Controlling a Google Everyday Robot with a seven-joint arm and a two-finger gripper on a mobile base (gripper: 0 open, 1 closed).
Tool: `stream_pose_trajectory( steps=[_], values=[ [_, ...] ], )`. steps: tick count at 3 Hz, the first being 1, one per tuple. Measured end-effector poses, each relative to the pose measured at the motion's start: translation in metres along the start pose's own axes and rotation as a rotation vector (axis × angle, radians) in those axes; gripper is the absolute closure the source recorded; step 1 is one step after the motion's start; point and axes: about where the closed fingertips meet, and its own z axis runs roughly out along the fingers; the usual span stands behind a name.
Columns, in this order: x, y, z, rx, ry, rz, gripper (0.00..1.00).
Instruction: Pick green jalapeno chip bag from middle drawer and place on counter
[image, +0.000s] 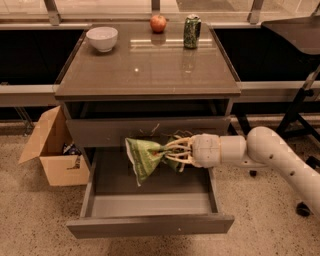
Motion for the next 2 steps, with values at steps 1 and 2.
stream_pose_trajectory(
  steps=[1, 2],
  values=[
    [-0.003, -0.002, -0.003, 0.006, 0.001, -0.011, 1.0],
    [-0.013, -0.01, -0.009, 0.013, 0.002, -0.036, 1.0]
  ],
)
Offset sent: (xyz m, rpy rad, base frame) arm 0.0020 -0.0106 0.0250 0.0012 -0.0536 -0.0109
